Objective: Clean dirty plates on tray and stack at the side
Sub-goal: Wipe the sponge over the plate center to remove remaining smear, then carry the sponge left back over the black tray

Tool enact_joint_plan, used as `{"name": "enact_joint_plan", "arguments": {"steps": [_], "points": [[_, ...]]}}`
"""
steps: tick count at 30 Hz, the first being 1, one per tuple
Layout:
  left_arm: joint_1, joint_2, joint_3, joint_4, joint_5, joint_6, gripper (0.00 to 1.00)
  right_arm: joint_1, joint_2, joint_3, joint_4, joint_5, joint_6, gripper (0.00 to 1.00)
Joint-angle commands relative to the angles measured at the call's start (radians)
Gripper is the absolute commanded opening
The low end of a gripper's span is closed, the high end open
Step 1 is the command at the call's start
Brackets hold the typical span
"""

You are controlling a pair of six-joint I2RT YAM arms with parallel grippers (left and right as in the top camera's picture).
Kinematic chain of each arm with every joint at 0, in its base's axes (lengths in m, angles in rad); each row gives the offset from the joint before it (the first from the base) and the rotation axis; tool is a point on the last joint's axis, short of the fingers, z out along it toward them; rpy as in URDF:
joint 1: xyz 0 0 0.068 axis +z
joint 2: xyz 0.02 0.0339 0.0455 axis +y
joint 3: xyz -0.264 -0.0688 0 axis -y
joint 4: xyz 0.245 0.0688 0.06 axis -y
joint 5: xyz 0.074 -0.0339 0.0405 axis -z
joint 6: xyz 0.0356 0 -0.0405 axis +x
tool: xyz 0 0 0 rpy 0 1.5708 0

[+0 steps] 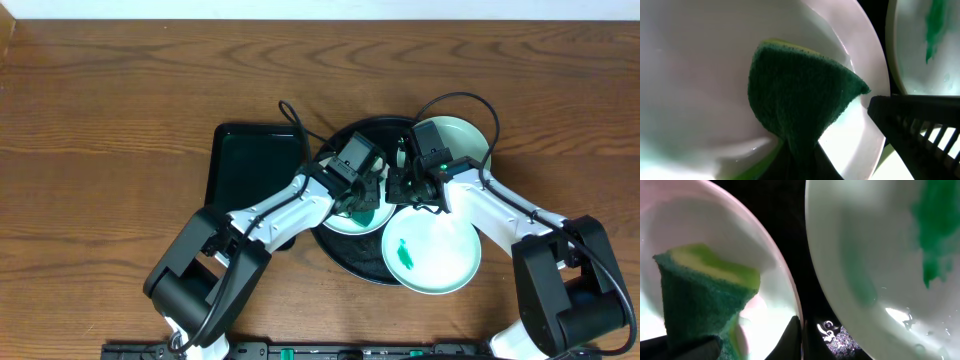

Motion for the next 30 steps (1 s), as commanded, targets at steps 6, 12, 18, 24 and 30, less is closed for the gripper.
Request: {"name": "enact_joint_plan", "arguments": {"steps": [6,12,18,24,30], "points": [[0.035,-0.086,0.008,-0.09,-0.052,0.032,0.07,0.027,0.005,-0.003,0.007,-0.039,-0.015,0.01],[0.078,-0.119,0.008,-0.177,-0.214,0.032,0.08,0.027,0.005,-0.003,0.007,-0.04,-0.015,0.01],[0.087,-0.079,0.007,-0.19,-0.217,0.031,0.07,0.027,0.005,-0.003,0.007,-0.04,-0.015,0.01],[0.085,-0.009,0.007,-0.19,-0.216,0.007,0.08,0.027,0.005,-0.003,0.007,-0.04,-0.015,0.01],[0.084,0.031,0.007,-0.173,-0.099,0.002,0.08,0.027,0.005,-0.003,0.007,-0.04,-0.015,0.01]]}}
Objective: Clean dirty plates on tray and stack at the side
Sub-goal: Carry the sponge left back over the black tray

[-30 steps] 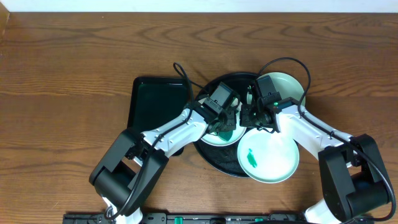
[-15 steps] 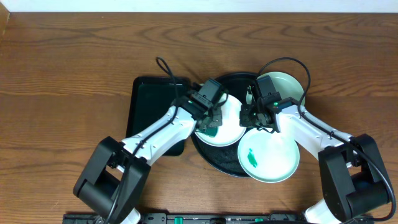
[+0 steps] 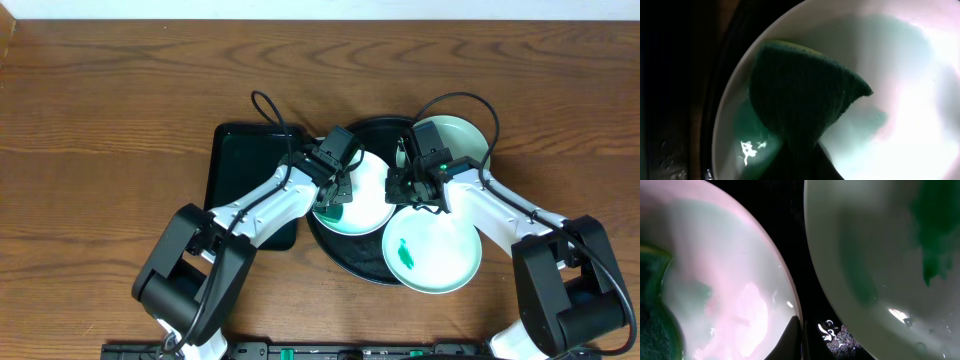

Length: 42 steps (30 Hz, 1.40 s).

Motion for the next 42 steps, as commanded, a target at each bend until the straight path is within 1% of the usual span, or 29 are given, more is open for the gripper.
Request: {"name": "enact_joint_plan", "arguments": {"steps": [1,6,12,15,22,28,31,34,38,42], "points": [[-0.003,0.052,-0.001,0.01,0.1,-0.014,0.07,0.026,0.005,-0.003,0.007,-0.039,-0.015,0.01],[-0.01,0.051,-0.001,0.072,0.241,-0.015,0.07,0.026,0.005,-0.003,0.007,-0.039,-0.015,0.01],[-0.01,0.051,-0.001,0.188,0.377,-0.049,0.08,0.026,0.005,-0.003,0.007,-0.039,-0.015,0.01],[-0.01,0.05,-0.001,0.224,0.39,-0.056,0.07,0.026,0.005,-0.003,0.007,-0.039,-0.015,0.01],[0.013,0.013,0.003,0.219,0.39,-0.053,0.08,0.026,0.005,-0.003,0.007,-0.039,-0.015,0.01],[0.044,-0.111,0.003,0.212,0.389,-0.032,0.07,0.026,0.005,-0.003,0.007,-0.038,-0.015,0.01],[0.072,-0.189,0.003,0.189,0.389,-0.032,0.08,0.026,0.005,-0.003,0.007,-0.039,-0.015,0.02],[0.116,-0.26,0.003,0.136,0.38,-0.012,0.07,0.026,0.005,-0.003,0.007,-0.039,-0.015,0.08],[0.202,-0.332,0.003,0.003,0.311,0.046,0.07,0.026,0.005,-0.003,0.007,-0.039,-0.015,0.12],[0.301,-0.357,0.003,-0.151,0.253,0.112,0.07,0.026,0.005,-0.003,0.007,-0.039,-0.014,0.14]]}}
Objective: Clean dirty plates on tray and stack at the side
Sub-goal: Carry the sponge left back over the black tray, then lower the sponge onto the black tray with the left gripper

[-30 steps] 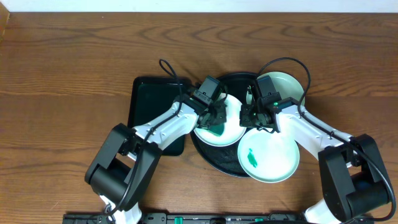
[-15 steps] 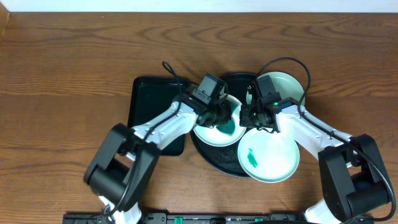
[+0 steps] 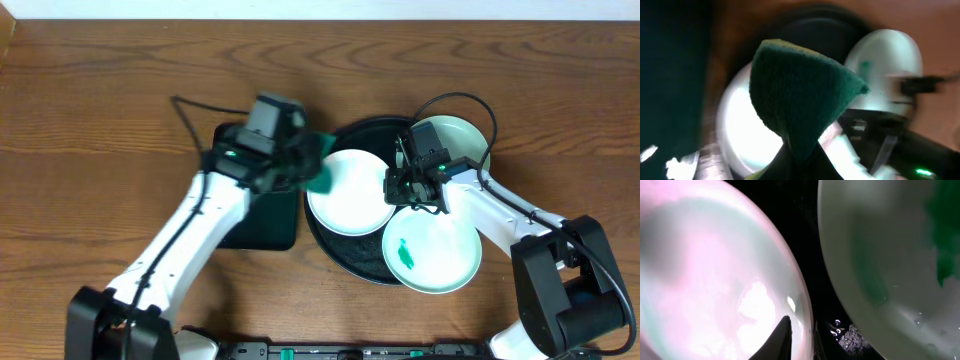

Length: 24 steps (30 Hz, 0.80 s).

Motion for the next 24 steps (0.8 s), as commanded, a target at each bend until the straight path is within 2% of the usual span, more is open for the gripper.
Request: {"name": "enact_joint_plan", "arguments": {"steps": [1,6,11,24], "points": [[0.079,-0.015,0.004,-0.078,-0.061,0.095,0.07,0.018,0.005,-0.003,0.004,-0.028,-0.006,0.15],[0.182,-0.012,0.002,-0.206,-0.07,0.184,0.07,0.018,0.005,-0.003,0.004,-0.028,-0.006,0.22],[0.215,-0.011,0.002,-0.282,-0.21,0.203,0.07,0.018,0.005,-0.004,0.004,-0.027,-0.006,0.28],[0.213,-0.009,-0.082,-0.273,-0.362,0.209,0.08,0.018,0.005,-0.004,0.002,-0.026,-0.007,0.31]]}}
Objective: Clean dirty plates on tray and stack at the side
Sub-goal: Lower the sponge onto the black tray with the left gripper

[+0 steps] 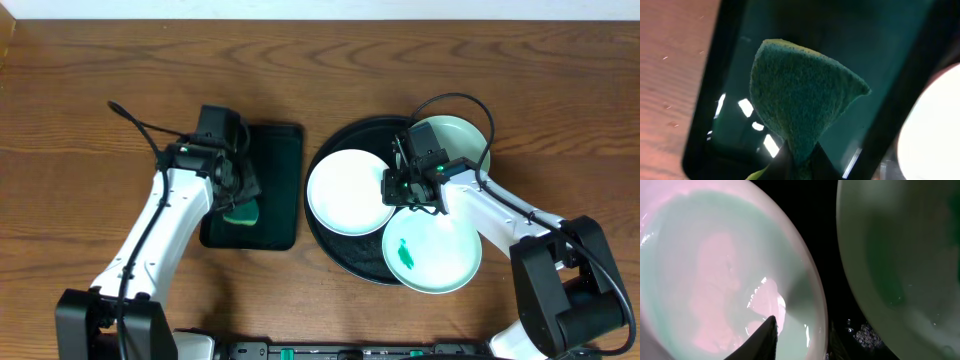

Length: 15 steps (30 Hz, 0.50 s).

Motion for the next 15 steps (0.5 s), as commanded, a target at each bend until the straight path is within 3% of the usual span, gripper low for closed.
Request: {"name": "enact_joint_plan", "arguments": {"steps": [1,7,10,15], "points": [[0.0,-0.007,-0.021,0.0,-0.084,0.018,0.07,0.009,0.005,-0.004,-0.001,-0.003,-0.001,0.31],[0.0,-0.007,-0.049,0.05,-0.089,0.018,0.07,0.009,0.005,-0.004,-0.004,0.01,-0.001,0.31],[0.0,-0.007,-0.093,0.109,-0.089,0.018,0.07,0.009,0.005,-0.004,-0.005,0.027,-0.001,0.24],[0.0,-0.007,-0.171,0.202,-0.089,0.018,0.07,0.009,0.005,-0.004,-0.011,0.03,0.0,0.18]]}}
